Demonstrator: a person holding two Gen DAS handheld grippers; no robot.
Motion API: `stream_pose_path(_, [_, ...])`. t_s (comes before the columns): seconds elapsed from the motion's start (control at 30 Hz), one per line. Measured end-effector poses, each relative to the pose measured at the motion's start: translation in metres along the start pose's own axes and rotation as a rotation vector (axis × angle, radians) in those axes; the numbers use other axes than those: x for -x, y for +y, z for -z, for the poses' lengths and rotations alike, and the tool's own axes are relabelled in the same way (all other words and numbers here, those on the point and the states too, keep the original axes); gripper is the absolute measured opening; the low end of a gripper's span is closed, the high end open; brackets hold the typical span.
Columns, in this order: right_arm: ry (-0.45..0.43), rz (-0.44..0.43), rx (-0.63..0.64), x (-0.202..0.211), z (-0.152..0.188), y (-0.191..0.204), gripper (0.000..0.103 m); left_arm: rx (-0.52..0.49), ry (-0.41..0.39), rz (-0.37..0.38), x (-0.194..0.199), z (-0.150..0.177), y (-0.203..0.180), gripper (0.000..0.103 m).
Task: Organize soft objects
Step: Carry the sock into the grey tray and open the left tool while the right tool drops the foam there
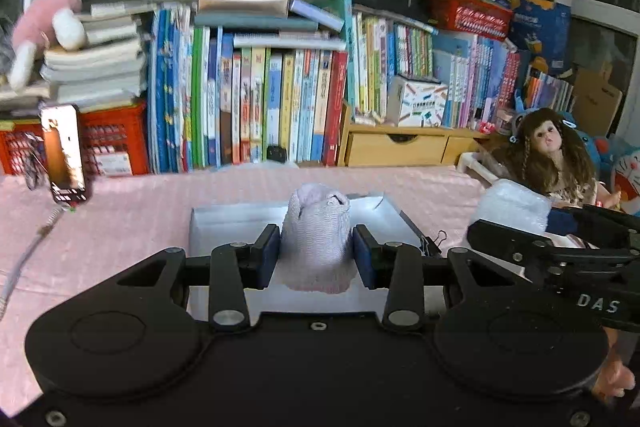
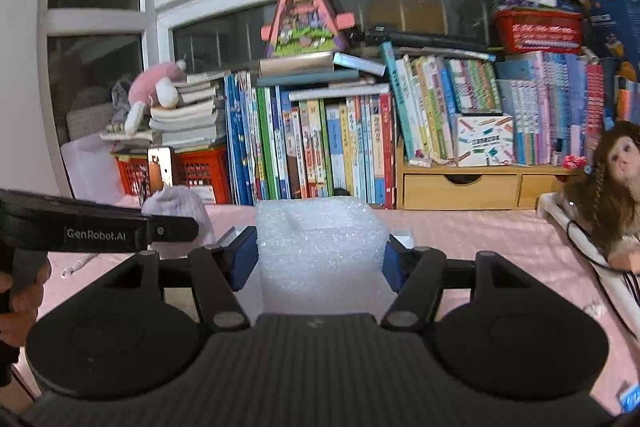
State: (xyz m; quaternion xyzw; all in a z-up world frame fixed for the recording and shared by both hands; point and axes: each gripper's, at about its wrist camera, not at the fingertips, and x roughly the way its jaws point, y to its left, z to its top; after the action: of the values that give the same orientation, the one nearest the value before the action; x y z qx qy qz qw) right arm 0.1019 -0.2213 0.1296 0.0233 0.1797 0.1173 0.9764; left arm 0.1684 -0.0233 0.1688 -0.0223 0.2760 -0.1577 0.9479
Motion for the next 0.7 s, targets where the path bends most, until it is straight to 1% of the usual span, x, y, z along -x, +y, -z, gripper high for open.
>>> stream_pose_path(0.07, [0.046, -0.003, -0.002, -0.019, -0.01, -0.003, 0.066, 0.023, 0.051, 0.019, -0.019, -0.009, 0.005, 0.038])
stream_pose_path(0.17, [0.132, -0.016, -0.045, -0.048, -0.021, -0.01, 0.066, 0.068, 0.144, 0.032, -0.054, -0.018, 0.015, 0.038])
stream_pose_path(0.23, [0.198, -0.015, -0.081, -0.07, -0.022, -0.016, 0.066, 0.097, 0.2, 0.029, -0.077, -0.018, 0.02, 0.038])
stream_pose_path(0.37, [0.306, -0.003, -0.098, -0.105, -0.015, -0.023, 0.066, 0.125, 0.296, 0.015, -0.116, -0.015, 0.028, 0.038])
stream_pose_path(0.53, [0.413, 0.001, -0.126, -0.137, -0.007, -0.029, 0.066, 0.151, 0.387, 0.002, -0.151, -0.007, 0.034, 0.038])
stream_pose_path(0.7, [0.484, 0.008, -0.128, -0.156, -0.002, -0.032, 0.066, 0.179, 0.467, -0.002, -0.173, 0.0, 0.042, 0.038])
